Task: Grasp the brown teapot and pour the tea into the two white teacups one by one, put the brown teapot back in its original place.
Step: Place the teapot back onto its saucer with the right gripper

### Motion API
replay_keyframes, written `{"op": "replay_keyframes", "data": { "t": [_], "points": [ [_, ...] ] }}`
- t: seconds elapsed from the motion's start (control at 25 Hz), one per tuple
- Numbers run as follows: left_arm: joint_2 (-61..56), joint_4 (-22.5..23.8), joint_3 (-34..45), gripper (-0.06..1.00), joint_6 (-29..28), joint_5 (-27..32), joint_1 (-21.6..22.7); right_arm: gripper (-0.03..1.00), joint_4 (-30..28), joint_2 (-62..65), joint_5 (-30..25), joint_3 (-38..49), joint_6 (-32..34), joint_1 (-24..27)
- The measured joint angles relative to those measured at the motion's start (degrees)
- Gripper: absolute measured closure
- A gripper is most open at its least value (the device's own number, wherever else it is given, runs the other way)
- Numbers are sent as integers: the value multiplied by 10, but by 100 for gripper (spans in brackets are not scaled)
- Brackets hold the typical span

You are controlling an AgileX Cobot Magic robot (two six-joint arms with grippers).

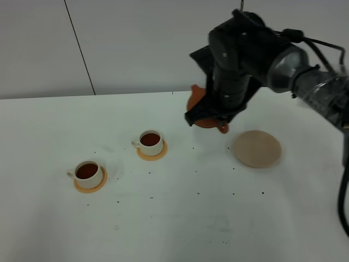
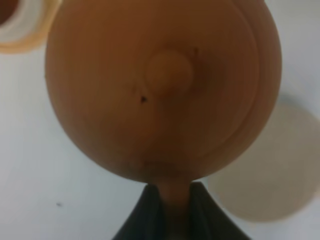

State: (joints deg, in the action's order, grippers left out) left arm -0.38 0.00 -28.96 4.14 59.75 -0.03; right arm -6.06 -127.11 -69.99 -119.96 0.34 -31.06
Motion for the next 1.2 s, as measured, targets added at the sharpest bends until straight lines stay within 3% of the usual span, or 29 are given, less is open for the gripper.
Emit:
{"op": "replay_keyframes", "data": {
  "t": [0.32,0.44,0.76,1.2],
  "points": [
    [0,0,0,41,0,0,0,88,2,77,1,166,21,89],
    [0,0,0,41,0,0,0,88,14,82,34,207,23,112],
    [0,0,0,41,0,0,0,88,33,82,153,262,25,112],
    [0,0,0,41,-1,0,0,88,45,82,237,331,32,112]
  ]
}}
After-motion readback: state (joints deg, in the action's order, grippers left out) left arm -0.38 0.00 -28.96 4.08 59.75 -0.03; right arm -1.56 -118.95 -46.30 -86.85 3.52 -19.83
